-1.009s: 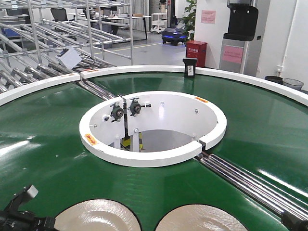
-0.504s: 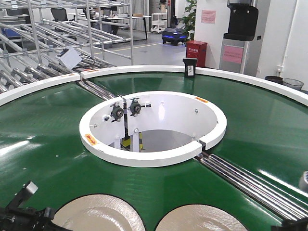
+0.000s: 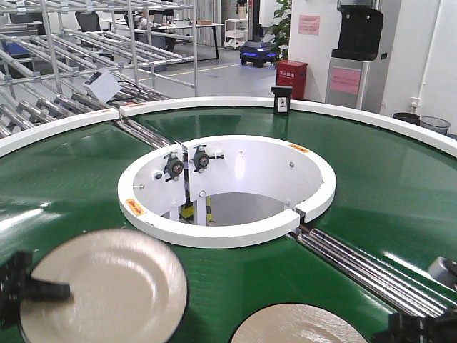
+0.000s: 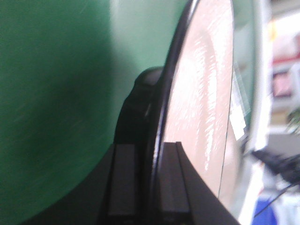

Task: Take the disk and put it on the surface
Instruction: 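Grip each plate rim and lift both plates off the carousel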

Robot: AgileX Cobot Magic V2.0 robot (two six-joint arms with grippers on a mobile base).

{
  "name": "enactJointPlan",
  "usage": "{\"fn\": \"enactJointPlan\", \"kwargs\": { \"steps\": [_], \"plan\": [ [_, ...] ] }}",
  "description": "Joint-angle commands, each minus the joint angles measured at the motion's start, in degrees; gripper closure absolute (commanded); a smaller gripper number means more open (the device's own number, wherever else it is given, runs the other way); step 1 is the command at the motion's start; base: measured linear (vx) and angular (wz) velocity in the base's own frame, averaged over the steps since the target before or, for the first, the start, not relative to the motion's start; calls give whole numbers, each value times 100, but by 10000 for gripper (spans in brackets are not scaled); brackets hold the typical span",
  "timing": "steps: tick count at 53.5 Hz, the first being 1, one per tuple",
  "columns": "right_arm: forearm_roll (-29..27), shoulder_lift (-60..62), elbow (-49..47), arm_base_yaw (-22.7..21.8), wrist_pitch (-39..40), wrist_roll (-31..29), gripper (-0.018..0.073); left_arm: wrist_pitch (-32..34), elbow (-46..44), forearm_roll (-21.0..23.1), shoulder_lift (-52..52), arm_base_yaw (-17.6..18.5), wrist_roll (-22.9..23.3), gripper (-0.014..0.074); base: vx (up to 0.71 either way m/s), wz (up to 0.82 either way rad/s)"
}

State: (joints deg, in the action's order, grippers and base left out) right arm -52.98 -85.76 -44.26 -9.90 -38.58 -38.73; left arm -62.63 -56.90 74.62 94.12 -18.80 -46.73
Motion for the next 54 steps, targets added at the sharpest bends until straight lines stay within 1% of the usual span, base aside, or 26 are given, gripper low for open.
{"fn": "enactJointPlan", "kwargs": {
  "steps": [1, 6, 11, 15, 21, 26, 31, 34, 39, 42, 44, 45, 54],
  "plan": [
    [-904, -41, -176, 31, 6, -745, 29, -465, -115, 1009, -681, 9, 292, 598, 0, 0],
    [-869, -266, -176, 154, 103, -769, 29, -433, -115, 1110, -1029, 9, 394, 598, 0, 0],
    [-979, -551, -176, 284, 50, -866, 29, -382, -115, 1109, -1322, 9, 408, 598, 0, 0],
    [-1213, -742, -176, 435, -63, -1040, 29, -328, -115, 1114, -1484, 9, 455, 598, 0, 0],
    [-1754, -943, -176, 742, -296, -1413, 29, -331, -115, 1114, -1684, 9, 694, 598, 0, 0],
    [-1847, -1000, -176, 964, -209, -1424, 52, -247, -115, 1114, -1827, 9, 702, 598, 0, 0],
    [-1841, -1018, -176, 995, -264, -1281, 127, -132, -115, 1114, -1911, 9, 702, 598, 0, 0],
    [-1847, -1018, -176, 987, -323, -1235, 211, -54, -115, 1134, -1920, 9, 702, 598, 0, 0],
    [-1847, -1018, -176, 980, -343, -1229, 390, 148, -115, 1220, -1920, 9, 702, 598, 0, 0],
    [-1900, -1018, -176, 980, -395, -1229, 489, 235, -115, 1253, -1920, 9, 702, 598, 0, 0],
    [-1928, -1010, -176, 980, -428, -1229, 535, 273, -115, 1278, -1920, 9, 702, 598, 0, 0],
    [-1963, -1007, -182, 980, -467, -1229, 576, 273, -115, 1284, -1920, 9, 702, 598, 0, 0],
    [-2085, -923, -467, 980, -980, -1098, 570, 295, -115, 1248, -1915, 9, 702, 598, 0, 0]
  ]
}}
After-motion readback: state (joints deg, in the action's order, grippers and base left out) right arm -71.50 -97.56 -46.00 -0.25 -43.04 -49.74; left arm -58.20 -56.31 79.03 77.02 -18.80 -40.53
